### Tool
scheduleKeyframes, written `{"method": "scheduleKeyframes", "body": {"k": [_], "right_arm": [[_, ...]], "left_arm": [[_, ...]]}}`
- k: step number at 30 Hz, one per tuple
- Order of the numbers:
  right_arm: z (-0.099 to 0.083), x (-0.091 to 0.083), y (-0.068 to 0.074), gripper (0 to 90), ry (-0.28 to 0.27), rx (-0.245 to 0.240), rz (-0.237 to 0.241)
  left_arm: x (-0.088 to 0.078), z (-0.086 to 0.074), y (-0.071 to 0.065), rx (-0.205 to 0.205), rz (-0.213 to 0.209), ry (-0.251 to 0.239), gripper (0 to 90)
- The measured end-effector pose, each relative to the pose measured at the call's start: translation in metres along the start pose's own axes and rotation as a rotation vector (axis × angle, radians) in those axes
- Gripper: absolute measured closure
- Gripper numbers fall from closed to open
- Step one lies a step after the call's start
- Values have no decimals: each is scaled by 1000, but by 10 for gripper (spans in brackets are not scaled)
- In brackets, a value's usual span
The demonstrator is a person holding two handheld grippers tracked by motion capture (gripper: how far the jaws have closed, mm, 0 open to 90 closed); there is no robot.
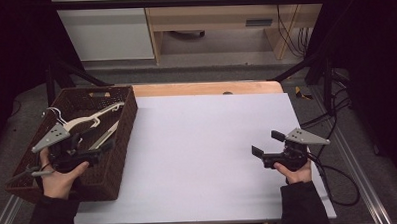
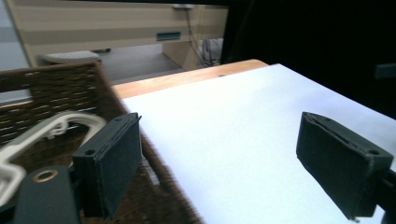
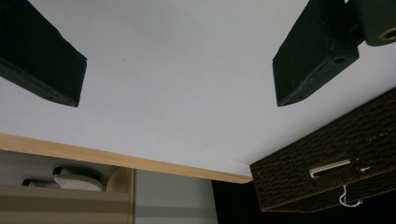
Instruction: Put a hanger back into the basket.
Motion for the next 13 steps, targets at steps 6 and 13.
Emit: {"method": "scheduleKeyframes", "body": {"k": [6,13], "right_arm": [[3,-3,2,29,-23,-11,20],[7,-7,3,31,-40,-6,30]], "left_arm": [[3,1,-10,27,6,-27,137],[0,1,-16,26,-5,-30,138]]}}
Point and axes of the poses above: each handheld gripper's, and its own axes: x roughly forward along the jaws, z roughly out of its top, y roughly to its left, the point moved 10 cm from there along x, roughly forward along the jaws
